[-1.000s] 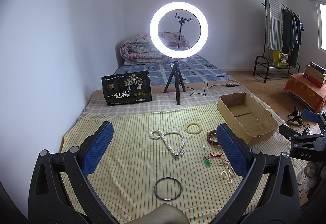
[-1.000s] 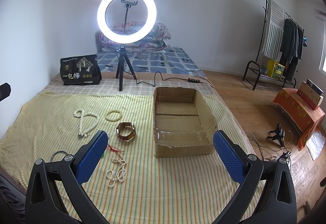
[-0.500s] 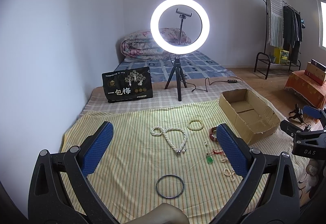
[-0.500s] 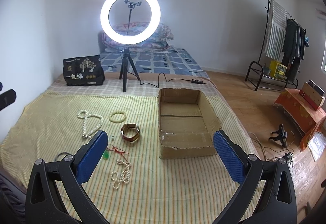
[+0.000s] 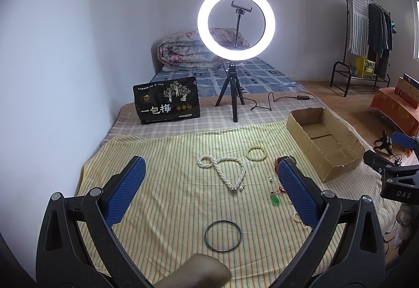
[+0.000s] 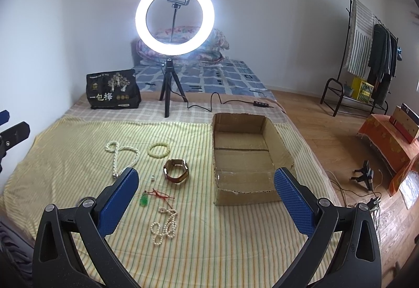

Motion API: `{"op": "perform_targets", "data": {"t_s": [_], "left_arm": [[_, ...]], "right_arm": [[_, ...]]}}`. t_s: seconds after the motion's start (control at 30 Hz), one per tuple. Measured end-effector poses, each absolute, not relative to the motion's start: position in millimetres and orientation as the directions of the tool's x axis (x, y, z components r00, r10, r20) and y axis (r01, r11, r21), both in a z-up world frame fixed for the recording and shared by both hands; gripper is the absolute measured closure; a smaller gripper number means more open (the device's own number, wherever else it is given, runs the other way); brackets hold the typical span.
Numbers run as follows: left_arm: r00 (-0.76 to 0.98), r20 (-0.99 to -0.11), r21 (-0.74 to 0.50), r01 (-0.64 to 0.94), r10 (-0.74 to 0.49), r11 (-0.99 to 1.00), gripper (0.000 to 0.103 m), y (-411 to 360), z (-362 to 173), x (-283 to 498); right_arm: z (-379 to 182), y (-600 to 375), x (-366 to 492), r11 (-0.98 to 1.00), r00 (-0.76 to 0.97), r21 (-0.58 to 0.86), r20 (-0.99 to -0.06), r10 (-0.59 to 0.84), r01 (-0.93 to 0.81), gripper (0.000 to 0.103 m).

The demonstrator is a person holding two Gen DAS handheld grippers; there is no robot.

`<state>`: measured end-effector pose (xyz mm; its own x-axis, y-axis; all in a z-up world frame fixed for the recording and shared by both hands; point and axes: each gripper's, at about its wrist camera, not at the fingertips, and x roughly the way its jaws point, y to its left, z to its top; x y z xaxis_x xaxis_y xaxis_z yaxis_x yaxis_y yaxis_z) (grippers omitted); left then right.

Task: Organize jewelry
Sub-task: 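Grasp the long pearl necklace with the left tool while the right tool grasps the short pearl strand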

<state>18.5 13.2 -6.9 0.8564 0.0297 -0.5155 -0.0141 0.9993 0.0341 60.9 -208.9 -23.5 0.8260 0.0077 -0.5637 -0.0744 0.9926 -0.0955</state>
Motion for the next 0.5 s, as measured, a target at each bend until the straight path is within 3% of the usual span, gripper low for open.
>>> {"op": "perform_targets", "data": {"t_s": [0.3, 0.5], "left_arm": [[0.807, -0.59, 0.022, -0.009, 0.021, 1.0, 0.0, 25, -24, 37], [0.758, -0.652, 0.011, -0.02, 0.022, 1.0, 0.0, 42, -42, 54]], "right_arm": [[-30, -210, 68, 0.992, 0.829, -0.107, -0.559, 0.0, -0.072, 0.0], [-39, -224, 72, 0.992, 0.839, -0.051, -0.539, 0.072, -0.118, 0.0]]}}
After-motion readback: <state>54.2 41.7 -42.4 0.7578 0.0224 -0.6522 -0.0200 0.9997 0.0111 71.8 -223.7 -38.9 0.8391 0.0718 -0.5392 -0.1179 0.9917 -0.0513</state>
